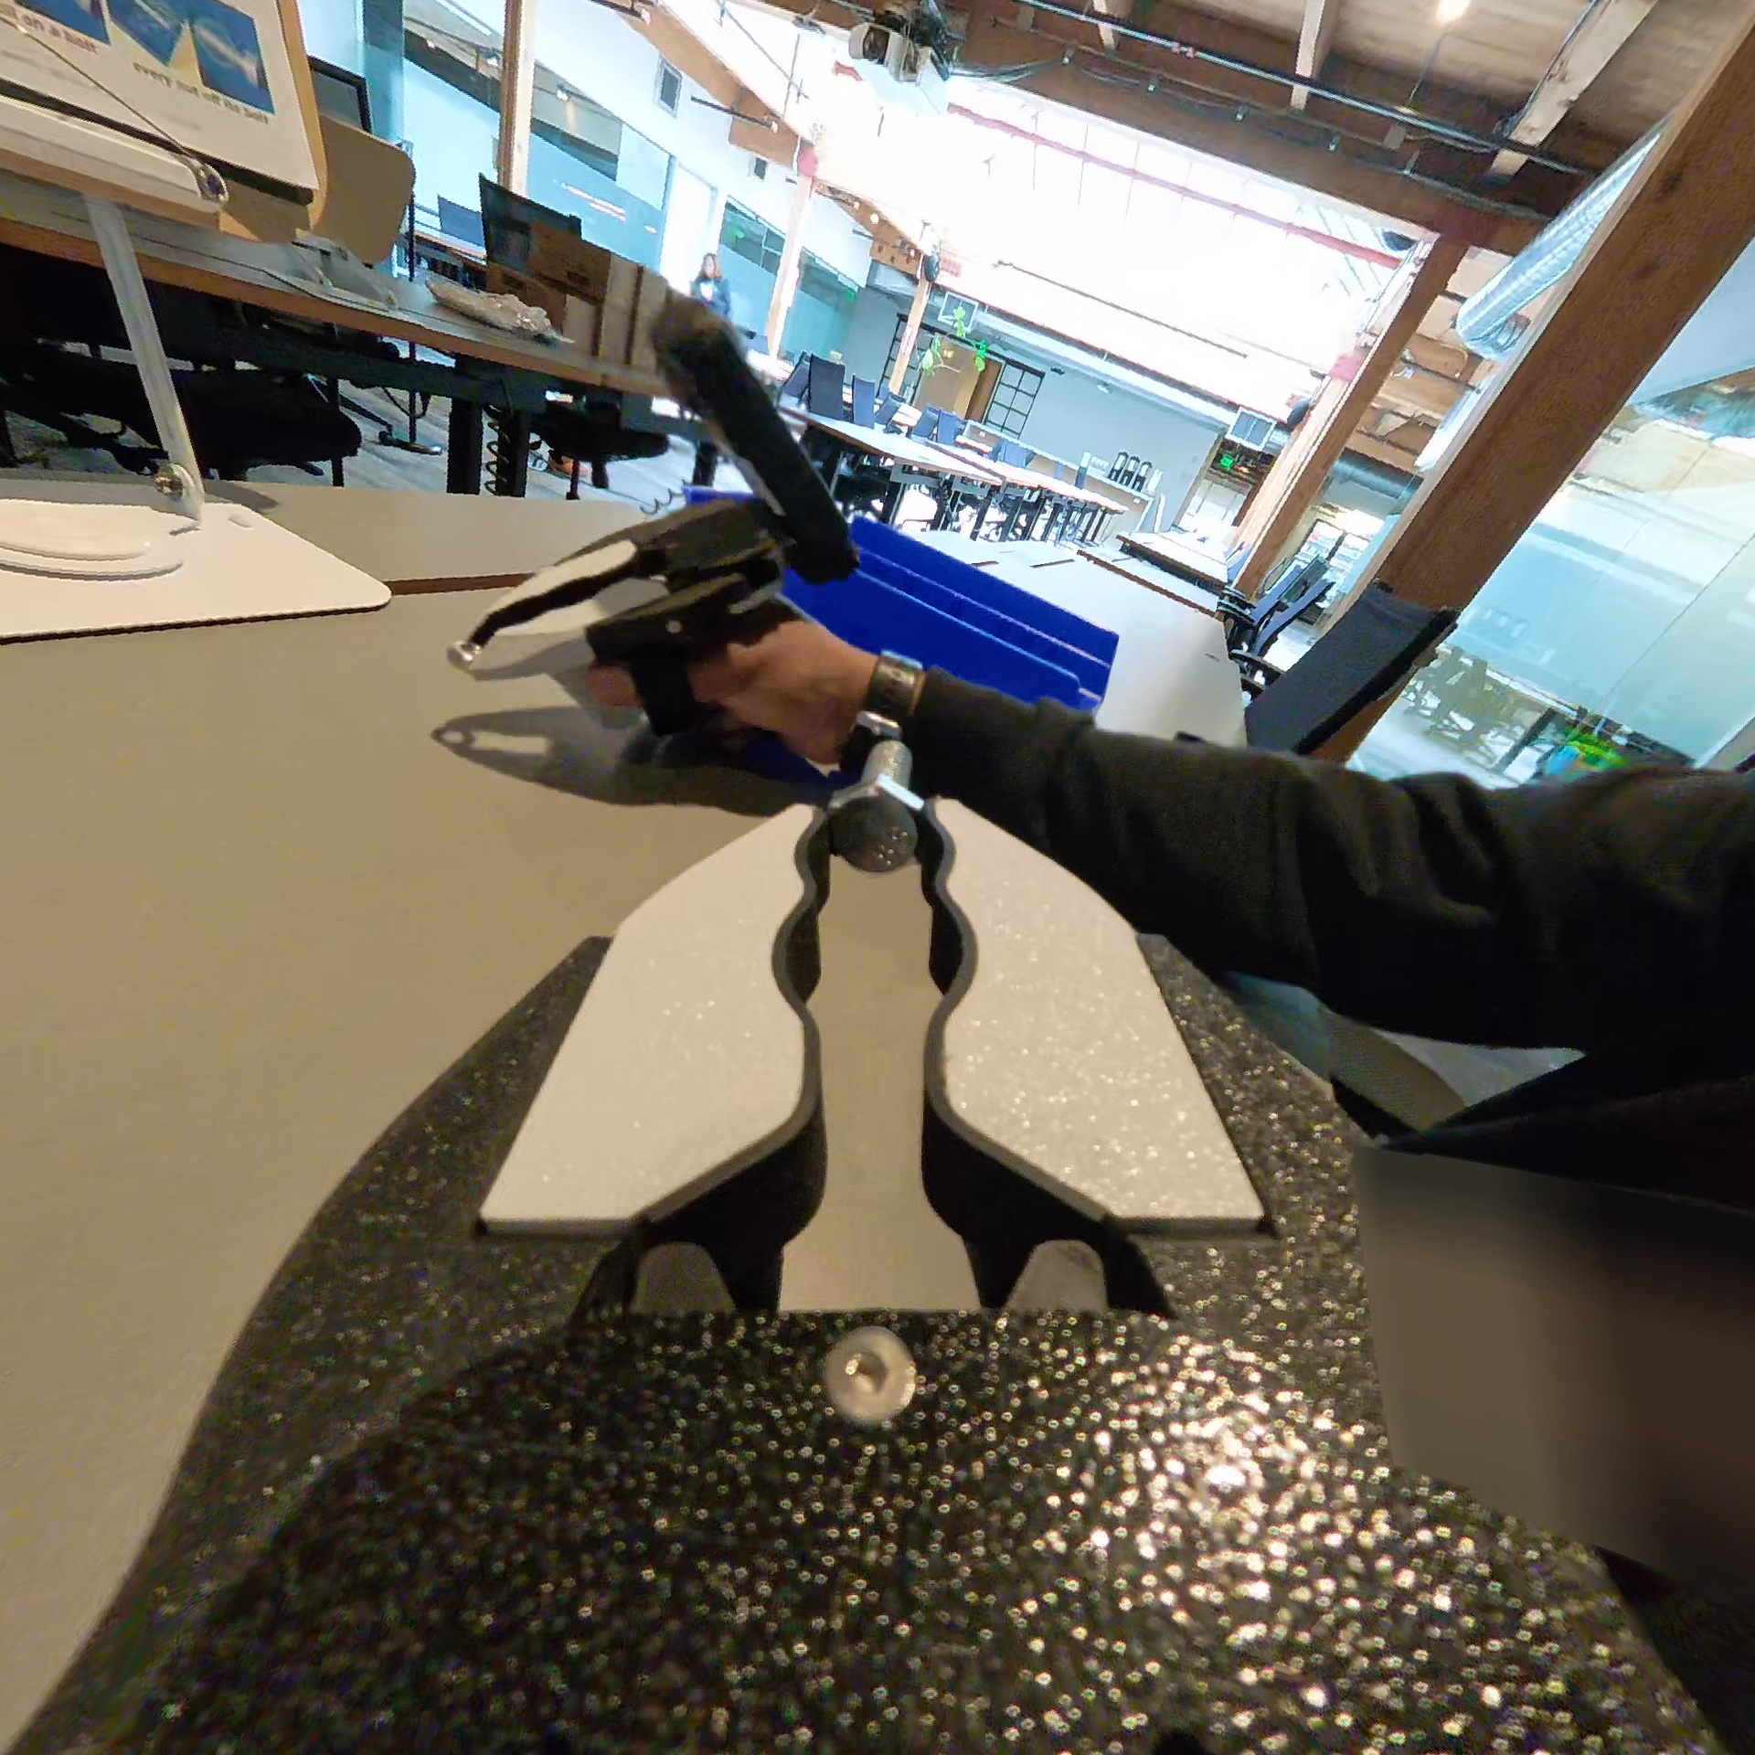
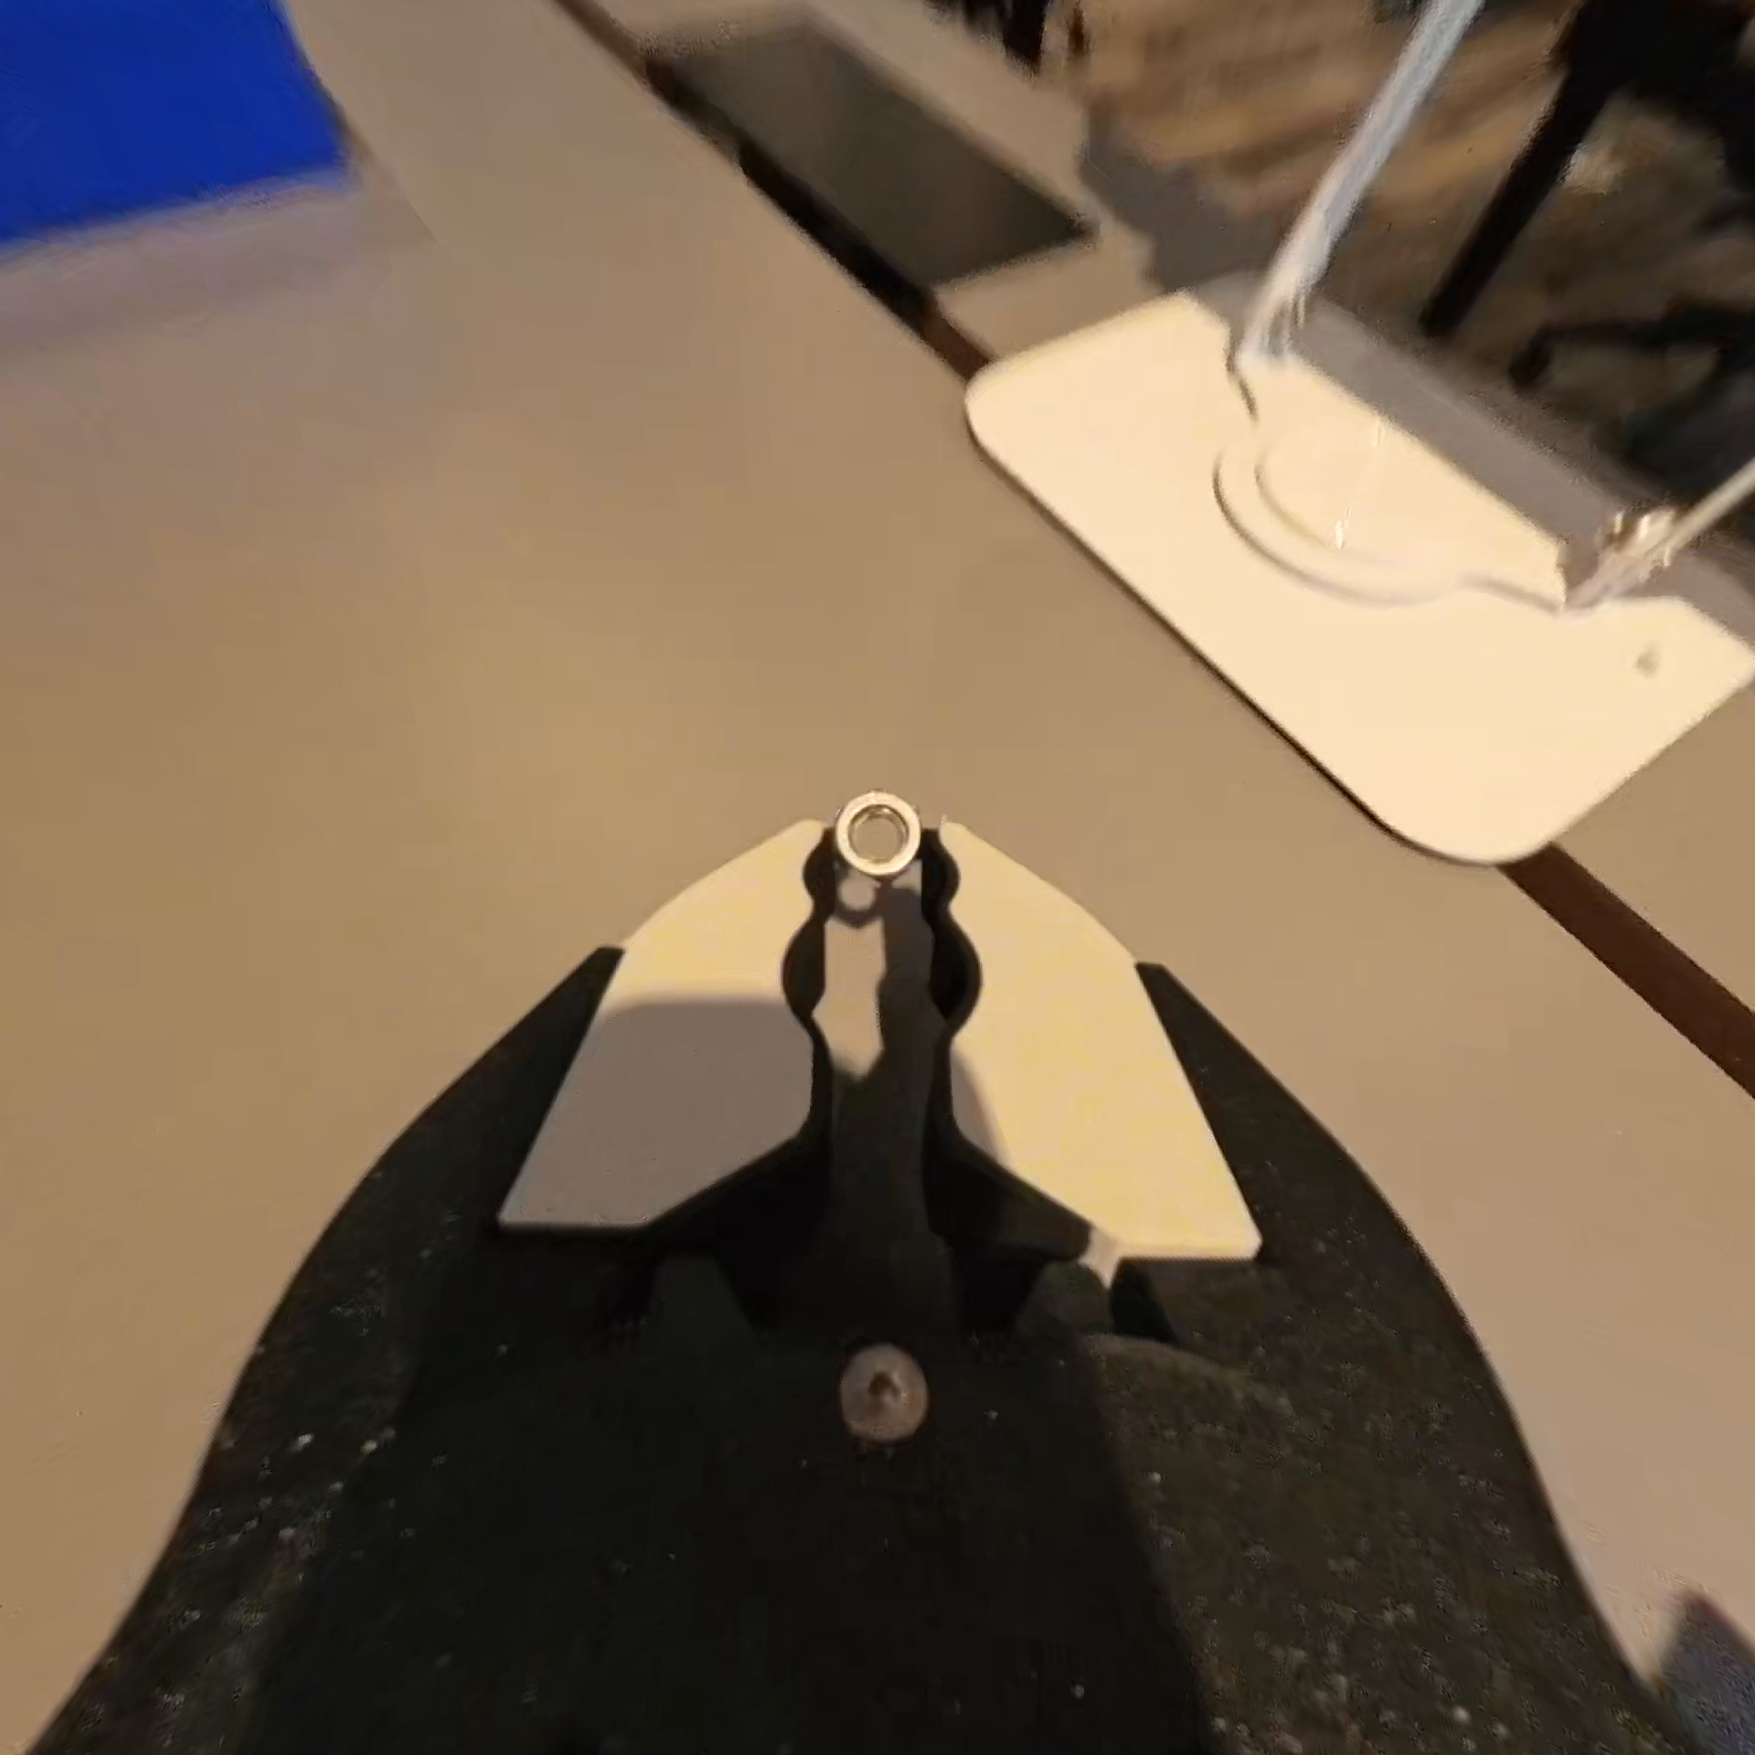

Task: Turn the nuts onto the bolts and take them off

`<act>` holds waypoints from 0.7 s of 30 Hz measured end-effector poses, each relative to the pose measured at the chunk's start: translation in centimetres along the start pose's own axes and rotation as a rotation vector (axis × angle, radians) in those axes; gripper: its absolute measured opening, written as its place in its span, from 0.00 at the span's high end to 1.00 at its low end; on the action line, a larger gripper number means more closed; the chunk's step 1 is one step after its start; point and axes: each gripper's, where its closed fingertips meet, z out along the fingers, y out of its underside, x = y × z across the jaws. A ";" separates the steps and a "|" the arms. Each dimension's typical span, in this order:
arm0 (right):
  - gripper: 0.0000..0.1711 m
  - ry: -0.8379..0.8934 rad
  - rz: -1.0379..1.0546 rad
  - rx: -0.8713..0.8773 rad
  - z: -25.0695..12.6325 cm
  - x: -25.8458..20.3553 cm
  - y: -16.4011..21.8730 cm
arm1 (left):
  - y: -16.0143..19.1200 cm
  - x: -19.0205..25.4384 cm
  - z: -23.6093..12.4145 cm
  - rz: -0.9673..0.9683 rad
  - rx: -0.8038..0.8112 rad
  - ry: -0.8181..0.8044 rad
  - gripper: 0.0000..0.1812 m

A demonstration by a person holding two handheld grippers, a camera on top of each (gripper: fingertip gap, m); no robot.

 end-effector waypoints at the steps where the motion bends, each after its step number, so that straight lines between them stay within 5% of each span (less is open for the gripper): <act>1: 0.90 -0.040 0.013 0.097 -0.8 -1.0 -1.1 | -0.2 0.1 0.0 0.000 0.015 0.005 0.90; 7: 0.90 -0.568 0.019 0.646 -9.5 -11.3 -9.0 | -1.9 1.5 0.0 -0.016 0.138 0.079 0.91; 12: 0.90 -0.893 0.060 0.805 -14.3 -17.3 -9.7 | -3.4 3.5 0.3 -0.028 0.276 0.173 0.91; 21: 0.90 -0.994 0.068 0.893 -17.1 -22.5 -9.4 | -3.8 5.9 2.0 -0.144 0.413 0.314 0.91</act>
